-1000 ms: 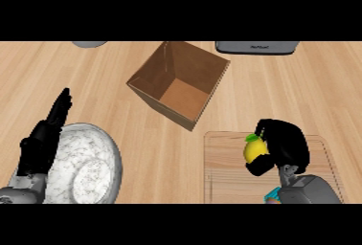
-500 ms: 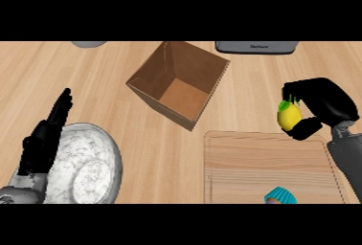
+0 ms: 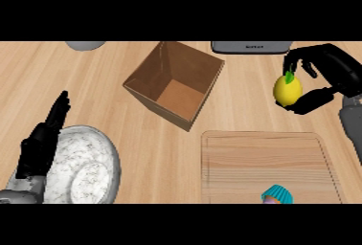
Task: Pick the lemon from the cutting board and place it in the cardboard box
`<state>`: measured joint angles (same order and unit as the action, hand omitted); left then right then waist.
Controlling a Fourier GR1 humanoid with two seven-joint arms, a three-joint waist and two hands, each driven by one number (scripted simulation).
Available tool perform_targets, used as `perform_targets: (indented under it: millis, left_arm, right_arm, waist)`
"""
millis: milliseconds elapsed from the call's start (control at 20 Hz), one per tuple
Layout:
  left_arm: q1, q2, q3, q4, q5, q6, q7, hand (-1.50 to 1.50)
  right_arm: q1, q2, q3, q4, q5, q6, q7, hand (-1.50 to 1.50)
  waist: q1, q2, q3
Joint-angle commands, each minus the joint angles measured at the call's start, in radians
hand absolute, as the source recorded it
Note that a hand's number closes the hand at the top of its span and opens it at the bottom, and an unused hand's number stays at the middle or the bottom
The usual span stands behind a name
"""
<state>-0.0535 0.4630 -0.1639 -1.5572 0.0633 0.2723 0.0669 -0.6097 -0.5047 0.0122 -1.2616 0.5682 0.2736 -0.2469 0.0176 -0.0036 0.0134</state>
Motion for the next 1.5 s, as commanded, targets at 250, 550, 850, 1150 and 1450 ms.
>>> perform_targets:
  millis: [250,550,850,1150,1450]
  left_arm:
    - [0.065,-0.074,-0.046,0.055,-0.039,0.015,-0.032,0.00]
    - [0.054,-0.024,0.033,0.049,0.022,-0.060,-0.023,0.00]
    - [0.063,-0.047,-0.017,-0.033,-0.045,-0.025,0.048,0.00]
    - [0.041,-0.088,-0.009,0.070,-0.058,-0.020,-0.033,0.00]
    - [-0.013,-0.092,-0.008,0.041,-0.067,-0.017,0.030,0.00]
  right_arm:
    - [-0.157,0.095,-0.059,-0.035,-0.189,0.131,0.012,1.50]
    - [-0.271,0.205,0.003,-0.056,-0.152,0.116,0.201,1.50]
    - [-0.407,0.325,0.069,0.029,-0.082,0.069,0.332,1.50]
    - [-0.494,0.408,0.105,0.242,-0.022,0.024,0.305,1.50]
    - [-0.539,0.487,0.145,0.474,0.069,-0.071,0.273,1.50]
  waist:
    - [-0.007,0.004,-0.014]
    - [-0.005,0.003,-0.014]
    - [0.003,0.004,-0.014]
    - [0.009,0.012,-0.015]
    - [0.020,0.019,-0.015]
